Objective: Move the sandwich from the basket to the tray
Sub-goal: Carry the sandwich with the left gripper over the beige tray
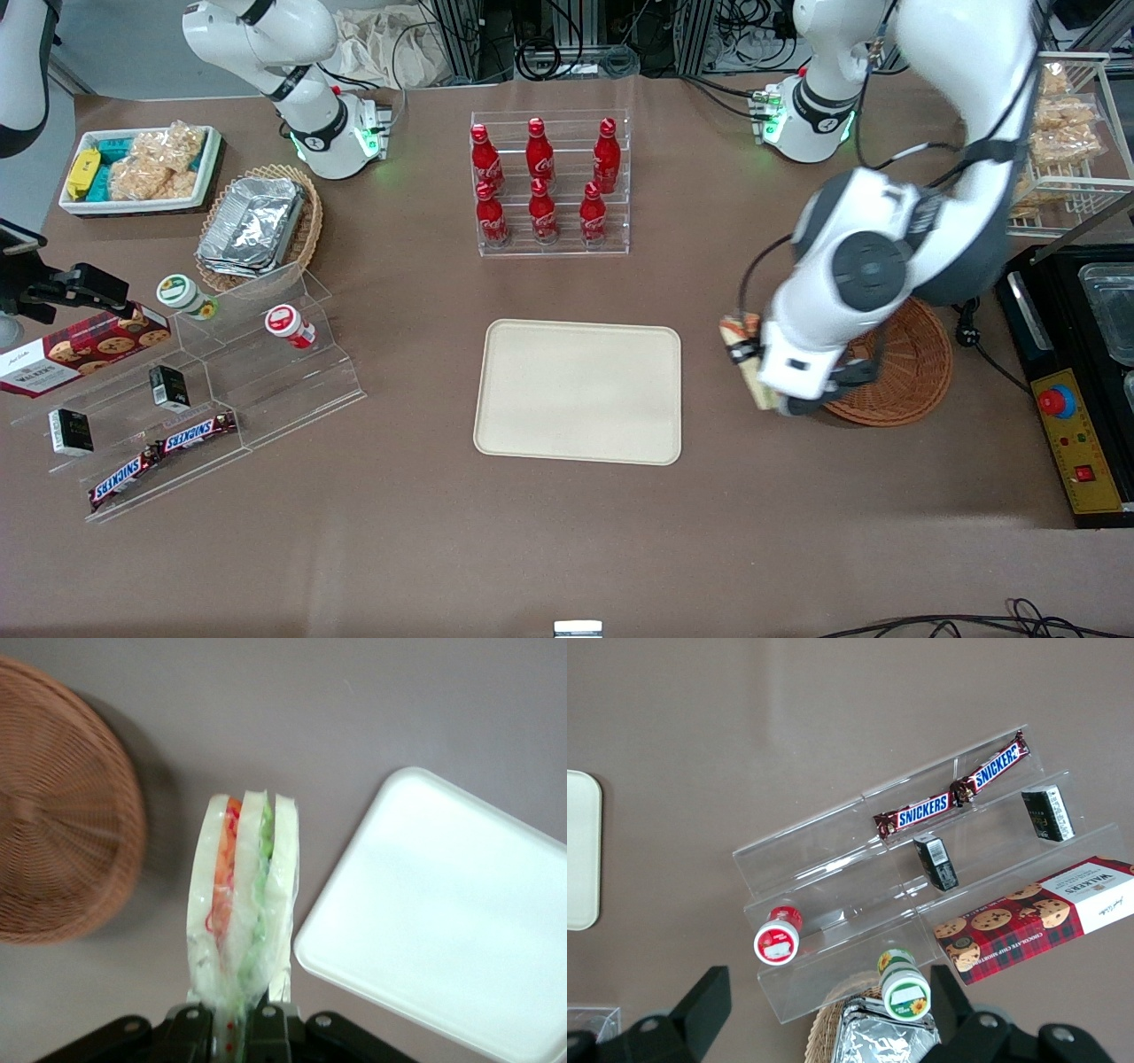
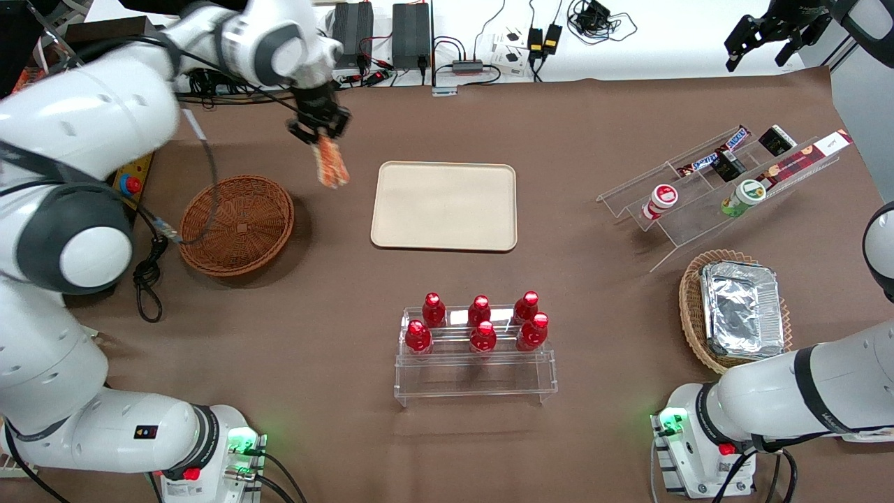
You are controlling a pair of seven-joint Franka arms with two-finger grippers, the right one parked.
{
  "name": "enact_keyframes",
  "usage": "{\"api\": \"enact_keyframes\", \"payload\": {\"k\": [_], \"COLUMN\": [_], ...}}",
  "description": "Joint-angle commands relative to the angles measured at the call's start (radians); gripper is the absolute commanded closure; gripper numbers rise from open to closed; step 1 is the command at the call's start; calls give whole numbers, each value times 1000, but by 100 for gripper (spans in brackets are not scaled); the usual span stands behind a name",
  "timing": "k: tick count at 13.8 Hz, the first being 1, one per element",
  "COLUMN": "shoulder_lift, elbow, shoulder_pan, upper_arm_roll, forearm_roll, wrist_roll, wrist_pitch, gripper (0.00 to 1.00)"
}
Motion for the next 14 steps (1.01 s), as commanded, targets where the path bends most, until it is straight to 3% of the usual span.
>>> {"api": "enact_keyframes", "payload": {"k": [1, 5, 8, 12, 13, 14], "shoulder_lift": [153, 252, 301, 335, 333, 332], "elbow": [134, 144, 147, 145, 148, 150], "shoulder_pan": [-128, -179, -178, -167, -166, -160], "upper_arm_roll": [8, 8, 12, 19, 19, 20], "forearm_roll": [16, 16, 24, 36, 31, 33], "wrist_roll": [7, 115, 250, 240, 228, 231], "wrist_pitch": [16, 173, 182, 231, 231, 231], "gripper": [100, 100, 98, 83, 59, 3]}}
